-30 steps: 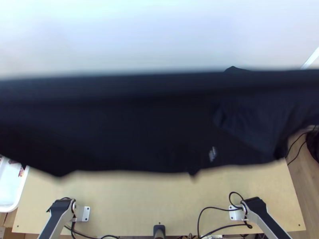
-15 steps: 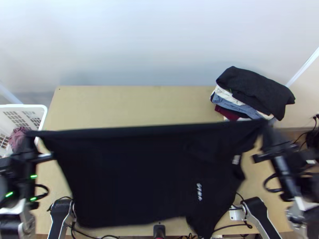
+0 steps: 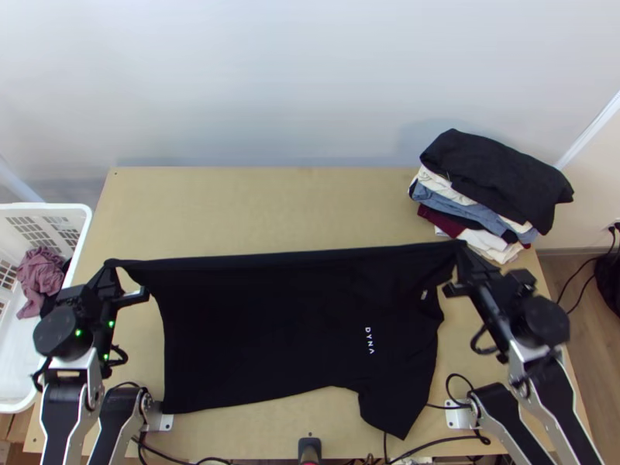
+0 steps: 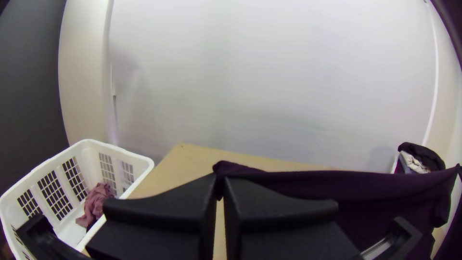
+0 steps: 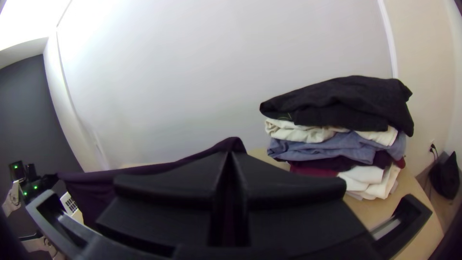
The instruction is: Fold the t-shirt
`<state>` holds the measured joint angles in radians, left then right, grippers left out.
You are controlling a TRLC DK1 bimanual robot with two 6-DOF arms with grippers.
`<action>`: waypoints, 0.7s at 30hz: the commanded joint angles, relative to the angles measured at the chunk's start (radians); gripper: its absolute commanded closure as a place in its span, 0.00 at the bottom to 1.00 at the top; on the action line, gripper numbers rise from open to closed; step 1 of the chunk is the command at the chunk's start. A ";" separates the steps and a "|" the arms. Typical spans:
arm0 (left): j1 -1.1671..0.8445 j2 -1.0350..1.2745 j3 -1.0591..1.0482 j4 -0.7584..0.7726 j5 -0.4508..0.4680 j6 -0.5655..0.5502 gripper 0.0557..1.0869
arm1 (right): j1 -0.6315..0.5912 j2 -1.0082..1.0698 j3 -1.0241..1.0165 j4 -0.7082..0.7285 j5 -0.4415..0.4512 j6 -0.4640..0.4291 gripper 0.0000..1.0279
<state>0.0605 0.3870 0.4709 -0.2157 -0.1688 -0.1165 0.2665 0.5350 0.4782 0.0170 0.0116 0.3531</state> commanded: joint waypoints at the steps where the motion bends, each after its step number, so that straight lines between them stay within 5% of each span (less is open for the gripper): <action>1: -0.002 0.073 -0.002 0.053 -0.026 -0.014 0.96 | -0.004 0.108 0.025 0.064 0.036 0.035 0.97; 21: 0.007 0.592 0.106 0.248 -0.003 -0.035 0.96 | 0.045 0.737 0.246 0.274 0.036 0.060 0.97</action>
<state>0.0544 0.9249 0.5270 0.0097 -0.1684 -0.1249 0.3008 1.2152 0.6636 0.2562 0.0296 0.3904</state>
